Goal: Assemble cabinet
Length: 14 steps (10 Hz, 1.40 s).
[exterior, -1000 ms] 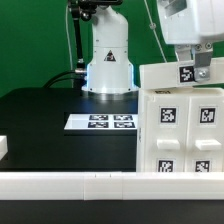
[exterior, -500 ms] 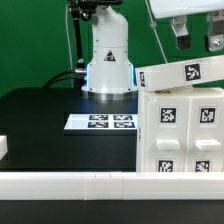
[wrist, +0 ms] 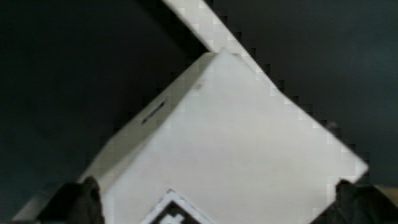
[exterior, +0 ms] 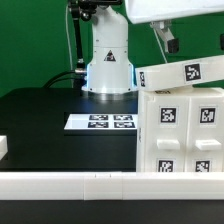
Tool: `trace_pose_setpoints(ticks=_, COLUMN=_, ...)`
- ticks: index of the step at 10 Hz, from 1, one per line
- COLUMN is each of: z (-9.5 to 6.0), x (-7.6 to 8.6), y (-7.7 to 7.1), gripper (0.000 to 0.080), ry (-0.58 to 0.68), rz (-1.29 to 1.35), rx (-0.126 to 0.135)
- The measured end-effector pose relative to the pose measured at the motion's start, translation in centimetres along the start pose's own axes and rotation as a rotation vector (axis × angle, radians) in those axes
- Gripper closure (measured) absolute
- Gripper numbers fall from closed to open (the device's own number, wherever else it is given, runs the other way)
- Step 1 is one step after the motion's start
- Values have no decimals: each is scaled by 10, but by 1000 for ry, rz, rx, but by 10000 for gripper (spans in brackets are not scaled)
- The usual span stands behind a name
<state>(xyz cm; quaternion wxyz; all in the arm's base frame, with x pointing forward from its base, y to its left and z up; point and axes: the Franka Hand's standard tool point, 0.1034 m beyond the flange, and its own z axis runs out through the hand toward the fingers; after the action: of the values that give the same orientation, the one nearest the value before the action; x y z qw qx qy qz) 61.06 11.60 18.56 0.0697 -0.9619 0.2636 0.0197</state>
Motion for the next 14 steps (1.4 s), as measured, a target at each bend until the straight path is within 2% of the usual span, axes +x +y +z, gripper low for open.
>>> trace_pose_setpoints(ticks=2, z=4, x=-4, y=-4, gripper=151, ry=-7, rz=-267, rx=-21)
trace_pose_setpoints(ticks=5, z=4, x=-2, y=-2, gripper=151, ry=-8, rz=-443, rx=-21)
trace_pose_setpoints(ticks=6, z=4, x=-1, y=-2, gripper=151, ry=-6, rz=-558, rx=-32)
trace_pose_setpoints(ticks=7, z=-1, x=4, y=-1, gripper=151, ry=13, rz=-769, rx=-87)
trace_pose_setpoints(ticks=8, z=-2, x=4, y=-3, gripper=151, ry=8, rz=-946, rx=-102)
trace_pose_setpoints(ticks=10, z=2, x=5, y=-3, gripper=151, ry=-28, rz=-1177, rx=-125)
trace_pose_setpoints(ticks=13, z=2, x=7, y=-1, gripper=151, ry=-41, rz=-1361, rx=-125)
trace_pose_setpoints(ticks=14, z=2, x=7, y=2, gripper=151, ry=-64, rz=-1480, rx=-142)
